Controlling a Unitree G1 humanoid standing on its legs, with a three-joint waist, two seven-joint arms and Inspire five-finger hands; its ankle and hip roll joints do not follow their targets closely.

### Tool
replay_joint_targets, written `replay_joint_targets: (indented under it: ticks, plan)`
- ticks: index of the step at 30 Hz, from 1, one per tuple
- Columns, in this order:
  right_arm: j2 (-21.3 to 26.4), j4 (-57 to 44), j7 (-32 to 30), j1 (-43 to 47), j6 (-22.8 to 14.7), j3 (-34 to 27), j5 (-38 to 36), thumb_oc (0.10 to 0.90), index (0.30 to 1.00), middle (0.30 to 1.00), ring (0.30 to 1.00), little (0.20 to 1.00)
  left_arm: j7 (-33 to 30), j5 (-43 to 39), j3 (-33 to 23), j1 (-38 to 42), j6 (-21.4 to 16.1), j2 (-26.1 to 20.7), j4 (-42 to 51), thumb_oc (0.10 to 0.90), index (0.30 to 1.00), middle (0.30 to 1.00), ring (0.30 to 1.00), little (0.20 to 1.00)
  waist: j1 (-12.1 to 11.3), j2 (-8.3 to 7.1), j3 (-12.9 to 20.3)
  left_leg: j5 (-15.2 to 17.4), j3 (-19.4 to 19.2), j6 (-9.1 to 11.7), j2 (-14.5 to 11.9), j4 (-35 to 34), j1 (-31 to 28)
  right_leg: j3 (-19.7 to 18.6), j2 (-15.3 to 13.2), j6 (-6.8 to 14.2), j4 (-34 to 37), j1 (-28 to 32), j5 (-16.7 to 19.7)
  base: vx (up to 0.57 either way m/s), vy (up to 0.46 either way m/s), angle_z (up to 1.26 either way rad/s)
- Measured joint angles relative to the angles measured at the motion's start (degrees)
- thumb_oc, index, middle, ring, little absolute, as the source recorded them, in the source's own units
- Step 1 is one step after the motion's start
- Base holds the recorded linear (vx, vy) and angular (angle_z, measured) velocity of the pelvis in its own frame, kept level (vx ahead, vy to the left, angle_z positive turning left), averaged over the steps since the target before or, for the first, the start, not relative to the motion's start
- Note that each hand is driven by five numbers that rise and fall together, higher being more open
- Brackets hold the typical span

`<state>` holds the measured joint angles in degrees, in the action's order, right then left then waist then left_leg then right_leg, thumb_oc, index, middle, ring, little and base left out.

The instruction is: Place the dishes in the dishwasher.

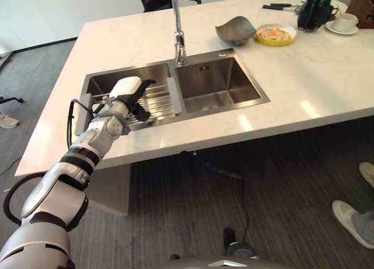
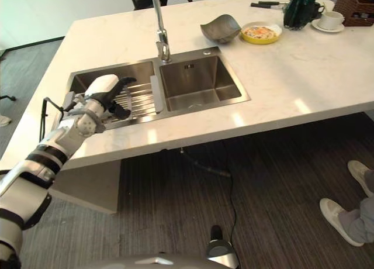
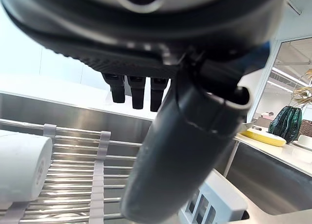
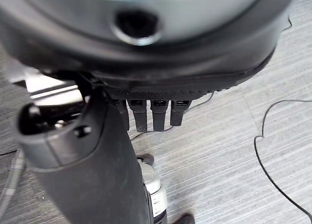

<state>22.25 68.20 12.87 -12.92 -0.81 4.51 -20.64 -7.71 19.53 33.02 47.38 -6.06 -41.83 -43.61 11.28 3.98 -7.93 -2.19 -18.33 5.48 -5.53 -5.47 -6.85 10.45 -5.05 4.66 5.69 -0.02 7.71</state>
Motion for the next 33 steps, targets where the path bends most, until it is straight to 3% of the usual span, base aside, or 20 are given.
replay_joint_targets:
  ticks: [7,13,33]
  plan:
    - [-0.29,-0.36,-0.69,1.17,-0.35,0.21,-2.01,0.8,0.9,0.9,0.9,0.9,-2.41,6.23,3.25,4.04,1.13,0.12,-7.0,0.8,0.9,0.9,0.9,0.9,0.55,-0.26,-0.17,0.21,-0.97,-0.2,0.49,0.16,0.86,-0.97,-0.17,0.02,-0.03,-1.38,0.32,0.0,0.047,-0.08]
    - [-0.33,-0.88,-1.09,2.55,-0.67,1.26,-2.04,0.8,0.9,0.9,0.9,0.9,-2.92,9.17,9.41,8.33,1.61,0.19,-16.11,0.8,0.9,0.9,0.9,0.9,0.85,-0.47,-0.32,0.28,-1.11,-0.35,0.88,0.2,1.28,-1.03,-0.55,0.04,-0.06,-1.9,0.41,0.0,0.027,-0.02]
    - [-0.37,-1.06,-1.79,6.33,-0.68,2.24,-1.99,0.8,0.9,0.9,0.9,0.9,-3.08,5.79,8.3,10.33,3.08,0.02,-24.75,0.8,0.9,0.9,0.9,0.9,1.22,-3.11,-2.49,0.45,-1.53,-0.54,1.18,0.21,2.17,-1.39,-0.71,0.01,-0.07,-3.12,0.69,0.0,0.004,-0.01]
